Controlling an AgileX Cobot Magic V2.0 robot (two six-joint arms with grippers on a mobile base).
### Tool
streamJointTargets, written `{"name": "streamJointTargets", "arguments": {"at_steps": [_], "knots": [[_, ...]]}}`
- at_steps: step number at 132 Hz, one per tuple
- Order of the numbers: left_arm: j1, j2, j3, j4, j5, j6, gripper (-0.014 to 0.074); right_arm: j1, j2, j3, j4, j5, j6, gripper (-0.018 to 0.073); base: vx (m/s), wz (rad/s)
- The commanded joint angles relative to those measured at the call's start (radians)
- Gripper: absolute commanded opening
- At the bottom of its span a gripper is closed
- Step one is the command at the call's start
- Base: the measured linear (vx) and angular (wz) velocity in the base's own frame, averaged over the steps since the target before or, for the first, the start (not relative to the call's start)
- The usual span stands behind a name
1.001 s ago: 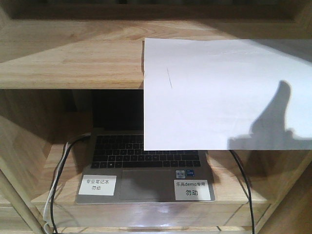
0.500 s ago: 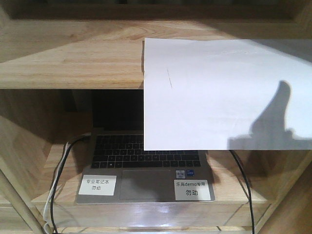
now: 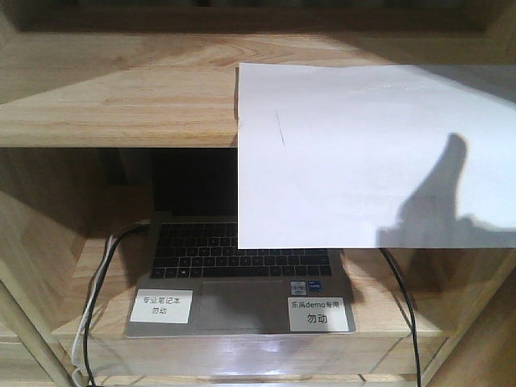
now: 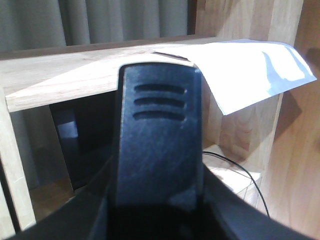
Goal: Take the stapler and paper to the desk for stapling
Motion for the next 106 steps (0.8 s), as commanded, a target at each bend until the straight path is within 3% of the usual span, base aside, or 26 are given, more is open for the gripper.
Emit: {"name": "streamJointTargets", "arguments": {"at_steps": [1, 16, 32, 56, 57, 60, 61, 64, 67, 83, 91, 106], "knots": [[-0.004, 0.019, -0.023, -0.012, -0.115, -0.001, -0.0006, -0.004, 0.012, -0.026, -0.004, -0.075, -0.009, 0.0729, 0.00, 0.00], [-0.004, 0.019, -0.023, -0.012, -0.115, -0.001, -0.0006, -0.004, 0.012, -0.026, -0.002, -0.079, 0.011, 0.0720, 0.00, 0.00], [-0.004, 0.019, -0.023, -0.012, -0.115, -0.001, -0.0006, -0.004, 0.012, -0.026, 0.004, -0.100, 0.163, 0.0708, 0.00, 0.00], [-0.004, 0.019, -0.023, -0.012, -0.115, -0.001, -0.0006, -0.004, 0.012, -0.026, -0.013, -0.178, 0.671, 0.0694, 0.00, 0.00], [-0.004, 0.019, -0.023, -0.012, -0.115, -0.001, -0.0006, -0.004, 0.012, -0.026, -0.016, -0.183, 0.743, 0.0692, 0.00, 0.00], [-0.004, 0.019, -0.023, -0.012, -0.115, -0.001, -0.0006, -0.004, 0.012, -0.026, -0.021, -0.186, 0.792, 0.0689, 0.00, 0.00], [-0.004, 0.019, -0.023, -0.012, -0.115, -0.001, -0.0006, -0.004, 0.012, -0.026, -0.026, -0.191, 0.866, 0.0687, 0.00, 0.00], [-0.004, 0.019, -0.023, -0.012, -0.115, -0.001, -0.0006, -0.004, 0.012, -0.025, -0.031, -0.194, 0.915, 0.0685, 0.00, 0.00], [-0.004, 0.019, -0.023, -0.012, -0.115, -0.001, -0.0006, -0.004, 0.012, -0.021, -0.043, -0.212, 1.038, 0.0683, 0.00, 0.00], [-0.004, 0.019, -0.023, -0.012, -0.115, -0.001, -0.0006, -0.004, 0.012, -0.017, -0.098, -0.269, 1.426, 0.0670, 0.00, 0.00], [-0.004, 0.019, -0.023, -0.012, -0.115, -0.001, -0.0006, -0.004, 0.012, -0.017, -0.141, -0.318, 1.566, 0.0664, 0.00, 0.00], [-0.004, 0.019, -0.023, -0.012, -0.115, -0.001, -0.0006, -0.004, 0.012, -0.017, -0.216, -0.397, 1.666, 0.0653, 0.00, 0.00]]}}
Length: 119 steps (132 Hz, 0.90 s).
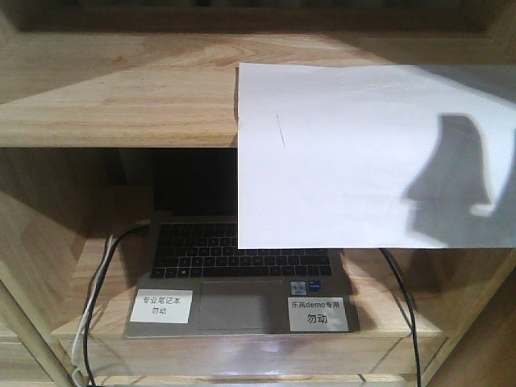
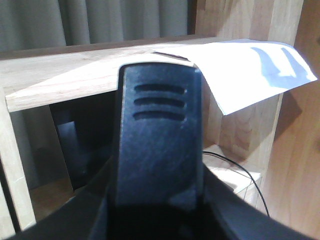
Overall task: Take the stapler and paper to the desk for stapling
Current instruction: 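Move the right gripper down to the hanging edge of the white paper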
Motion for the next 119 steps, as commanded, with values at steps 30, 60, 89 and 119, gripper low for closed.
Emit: {"name": "streamJointTargets", "arguments": {"at_steps": [30, 60, 89, 119], "knots": [[-0.004, 0.019, -0.023, -0.012, -0.115, -0.001, -0.0006, -0.004, 0.012, -0.024, -0.181, -0.212, 0.136, 0.0644, 0.00, 0.00], [-0.004, 0.019, -0.023, -0.012, -0.115, -0.001, -0.0006, 0.050, -0.022, 0.076, -0.245, -0.322, 0.221, 0.0638, 0.00, 0.00], [-0.004, 0.019, -0.023, -0.012, -0.115, -0.001, -0.0006, 0.124, -0.164, 0.281, -0.241, -0.338, 0.220, 0.0631, 0.00, 0.00], [-0.004, 0.019, -0.023, -0.012, -0.115, -0.001, -0.0006, 0.185, -0.342, 0.438, -0.235, -0.292, 0.209, 0.0622, 0.00, 0.00]]}}
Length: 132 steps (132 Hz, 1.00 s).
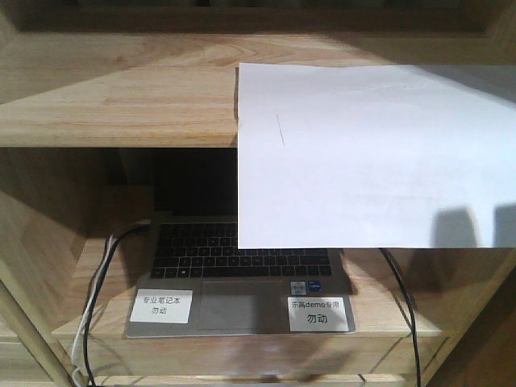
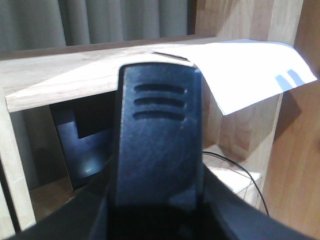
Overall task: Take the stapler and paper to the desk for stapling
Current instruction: 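Move the right gripper down to the hanging edge of the white paper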
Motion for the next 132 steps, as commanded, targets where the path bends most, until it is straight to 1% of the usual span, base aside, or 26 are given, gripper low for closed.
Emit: {"name": "streamJointTargets", "arguments": {"at_steps": [1, 16, 28, 29, 41, 59, 69, 81, 96, 106, 108, 109, 115, 119, 122, 123, 126, 130, 131, 132], "knots": [[-0.004, 0.019, -0.023, -0.012, -0.115, -0.001, -0.0006, 0.031, -0.050, 0.034, -0.006, -0.044, -0.019, 0.0622, 0.00, 0.00], [-0.004, 0.019, -0.023, -0.012, -0.115, -0.001, -0.0006, 0.090, -0.119, 0.105, 0.001, -0.044, -0.037, 0.0616, 0.00, 0.00], [-0.004, 0.019, -0.023, -0.012, -0.115, -0.001, -0.0006, 0.157, -0.159, 0.169, 0.023, -0.044, -0.037, 0.0612, 0.00, 0.00], [-0.004, 0.019, -0.023, -0.012, -0.115, -0.001, -0.0006, 0.171, -0.163, 0.182, 0.027, -0.044, -0.037, 0.0612, 0.00, 0.00], [-0.004, 0.019, -0.023, -0.012, -0.115, -0.001, -0.0006, 0.233, -0.172, 0.234, 0.046, -0.045, -0.037, 0.0610, 0.00, 0.00], [-0.004, 0.019, -0.023, -0.012, -0.115, -0.001, -0.0006, 0.336, -0.172, 0.310, 0.047, -0.061, -0.037, 0.0604, 0.00, 0.00], [-0.004, 0.019, -0.023, -0.012, -0.115, -0.001, -0.0006, 0.373, -0.172, 0.346, 0.047, -0.082, -0.037, 0.0601, 0.00, 0.00], [-0.004, 0.019, -0.023, -0.012, -0.115, -0.001, -0.0006, 0.402, -0.172, 0.393, 0.047, -0.107, -0.037, 0.0597, 0.00, 0.00], [-0.004, 0.019, -0.023, -0.012, -0.115, -0.001, -0.0006, 0.406, -0.161, 0.440, 0.048, -0.161, -0.038, 0.0594, 0.00, 0.00], [-0.004, 0.019, -0.023, -0.012, -0.115, -0.001, -0.0006, 0.406, -0.129, 0.469, 0.048, -0.227, -0.058, 0.0594, 0.00, 0.00], [-0.004, 0.019, -0.023, -0.012, -0.115, -0.001, -0.0006, 0.406, -0.122, 0.472, 0.048, -0.239, -0.066, 0.0594, 0.00, 0.00], [-0.004, 0.019, -0.023, -0.012, -0.115, -0.001, -0.0006, 0.406, -0.098, 0.481, 0.049, -0.279, -0.086, 0.0594, 0.00, 0.00], [-0.004, 0.019, -0.023, -0.012, -0.115, -0.001, -0.0006, 0.406, -0.067, 0.488, 0.060, -0.322, -0.118, 0.0594, 0.00, 0.00], [-0.004, 0.019, -0.023, -0.012, -0.115, -0.001, -0.0006, 0.406, -0.032, 0.493, 0.082, -0.377, -0.160, 0.0594, 0.00, 0.00], [-0.004, 0.019, -0.023, -0.012, -0.115, -0.001, -0.0006, 0.406, -0.021, 0.493, 0.089, -0.390, -0.173, 0.0594, 0.00, 0.00], [-0.004, 0.019, -0.023, -0.012, -0.115, -0.001, -0.0006, 0.406, -0.005, 0.494, 0.096, -0.410, -0.194, 0.0594, 0.00, 0.00], [-0.004, 0.019, -0.023, -0.012, -0.115, -0.001, -0.0006, 0.406, 0.000, 0.494, 0.099, -0.424, -0.201, 0.0594, 0.00, 0.00], [-0.004, 0.019, -0.023, -0.012, -0.115, -0.001, -0.0006, 0.406, 0.037, 0.494, 0.125, -0.479, -0.255, 0.0594, 0.00, 0.00], [-0.004, 0.019, -0.023, -0.012, -0.115, -0.001, -0.0006, 0.406, 0.037, 0.494, 0.125, -0.479, -0.255, 0.0594, 0.00, 0.00], [-0.004, 0.019, -0.023, -0.012, -0.115, -0.001, -0.0006, 0.406, 0.048, 0.494, 0.139, -0.494, -0.279, 0.0594, 0.00, 0.00]]}}
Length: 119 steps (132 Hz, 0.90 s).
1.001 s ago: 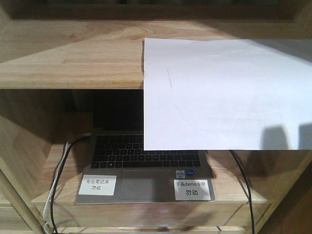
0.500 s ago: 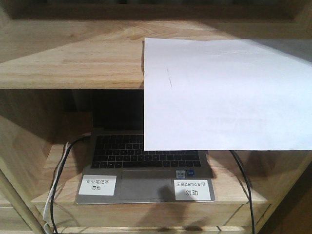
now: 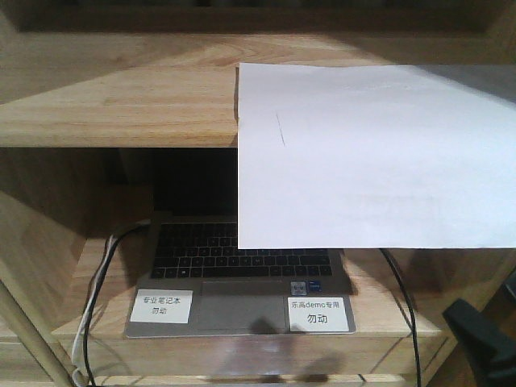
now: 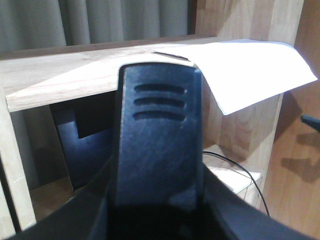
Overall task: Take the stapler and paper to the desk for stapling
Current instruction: 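Move the right gripper down to the hanging edge of the white paper, then close the right gripper on the paper's hanging edge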
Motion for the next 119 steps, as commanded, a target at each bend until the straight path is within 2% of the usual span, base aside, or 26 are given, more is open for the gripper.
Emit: {"name": "streamJointTargets", "arguments": {"at_steps": [1, 14, 28, 84, 119], "knots": [[-0.004, 0.019, -0.023, -0.012, -0.115, -0.001, -0.0006, 0.003, 0.083, -0.025, 0.053, -0.194, -0.123, 0.0594, 0.00, 0.00], [-0.004, 0.019, -0.023, -0.012, -0.115, -0.001, -0.0006, 0.003, 0.178, -0.025, 0.126, -0.305, -0.238, 0.0594, 0.00, 0.00], [-0.004, 0.019, -0.023, -0.012, -0.115, -0.001, -0.0006, 0.003, 0.275, -0.025, 0.181, -0.419, -0.306, 0.0594, 0.00, 0.00], [-0.004, 0.019, -0.023, -0.012, -0.115, -0.001, -0.0006, 0.003, 0.596, -0.029, 0.283, -0.829, -0.368, 0.0594, 0.00, 0.00], [-0.004, 0.019, -0.023, -0.012, -0.115, -0.001, -0.0006, 0.003, 0.697, -0.078, 0.311, -0.945, -0.391, 0.0594, 0.00, 0.00]]}}
